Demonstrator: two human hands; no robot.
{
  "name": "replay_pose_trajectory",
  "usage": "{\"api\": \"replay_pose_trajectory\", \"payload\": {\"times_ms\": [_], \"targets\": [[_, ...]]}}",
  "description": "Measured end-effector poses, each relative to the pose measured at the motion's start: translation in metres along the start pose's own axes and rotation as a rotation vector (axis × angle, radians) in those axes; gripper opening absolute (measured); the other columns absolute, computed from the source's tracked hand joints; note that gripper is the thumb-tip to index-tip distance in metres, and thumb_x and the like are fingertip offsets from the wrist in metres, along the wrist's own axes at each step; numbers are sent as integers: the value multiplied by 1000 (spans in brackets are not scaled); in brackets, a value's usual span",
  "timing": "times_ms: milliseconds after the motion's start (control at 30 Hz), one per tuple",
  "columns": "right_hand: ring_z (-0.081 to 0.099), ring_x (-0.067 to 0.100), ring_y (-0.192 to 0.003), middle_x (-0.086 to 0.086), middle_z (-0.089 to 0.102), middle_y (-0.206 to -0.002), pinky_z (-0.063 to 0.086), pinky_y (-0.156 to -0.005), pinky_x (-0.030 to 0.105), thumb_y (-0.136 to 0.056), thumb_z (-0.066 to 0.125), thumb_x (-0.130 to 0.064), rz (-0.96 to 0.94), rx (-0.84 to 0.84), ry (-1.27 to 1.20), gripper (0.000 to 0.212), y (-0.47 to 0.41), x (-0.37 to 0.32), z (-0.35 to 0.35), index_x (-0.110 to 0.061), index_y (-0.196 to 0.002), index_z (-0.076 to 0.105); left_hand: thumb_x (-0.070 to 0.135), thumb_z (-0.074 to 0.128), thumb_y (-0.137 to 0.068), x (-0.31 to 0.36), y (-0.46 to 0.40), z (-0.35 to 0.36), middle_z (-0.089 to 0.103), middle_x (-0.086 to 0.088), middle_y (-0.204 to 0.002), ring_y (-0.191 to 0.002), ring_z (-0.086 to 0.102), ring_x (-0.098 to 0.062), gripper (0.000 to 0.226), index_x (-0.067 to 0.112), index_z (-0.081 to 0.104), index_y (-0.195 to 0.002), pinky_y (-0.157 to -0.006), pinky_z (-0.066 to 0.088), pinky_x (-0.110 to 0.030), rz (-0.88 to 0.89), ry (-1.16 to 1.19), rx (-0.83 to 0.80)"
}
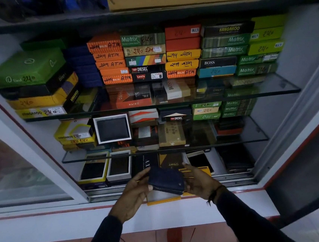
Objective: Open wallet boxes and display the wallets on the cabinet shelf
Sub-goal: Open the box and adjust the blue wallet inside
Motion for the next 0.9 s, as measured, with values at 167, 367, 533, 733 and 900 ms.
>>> {"api": "replay_pose_trajectory", "payload": {"times_ms": [167,367,533,733,900], "targets": [[61,30,-110,26,62,-135,46,-105,46,-89,71,-12,-125,-4,259,43,12,-11,-11,4,-128,63,-16,75,-77,20,5,8,67,-15,-130,-112,68,-30,82,27,53,-143,-88,58,-36,-48,-288,-13],[62,37,-108,34,64,-123,48,-100,56,-82,67,15,-513,132,523,38,27,-27,-10,15,-120,63,-6,82,-74,22,8,51,75,1,-109,-99,73,-27,55,35,68,-107,-80,63,-32,236,-696,220],[71,28,-96,13,71,-104,60,-89,41,-73,76,13,-819,231,938,29,39,-26,-6,-1,-97,68,-2,64,-90,0,22,66,72,-6,-116,-110,65,-20,28,12,75,-111,-95,54,-35,1001,-1448,271],[63,9,-91,-2,64,-104,48,-82,5,-74,72,11,-1020,393,1146,32,37,-10,-9,-13,-95,66,7,61,-93,-15,27,66,72,-12,-106,-109,64,-26,22,13,77,-106,-98,50,-45,1279,-1655,229],[70,28,-96,13,71,-108,61,-86,33,-74,78,8,-710,271,898,33,36,-19,-7,-1,-105,70,-3,74,-84,-7,21,61,71,2,-113,-105,67,-13,39,19,73,-116,-90,56,-27,717,-1027,356]]}}
Point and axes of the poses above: each hand's wrist, its own y-axis away from the middle knuckle, its own z-axis out of the palm, x = y × z, the point moved 1 cm from there along -y, towards the middle knuckle
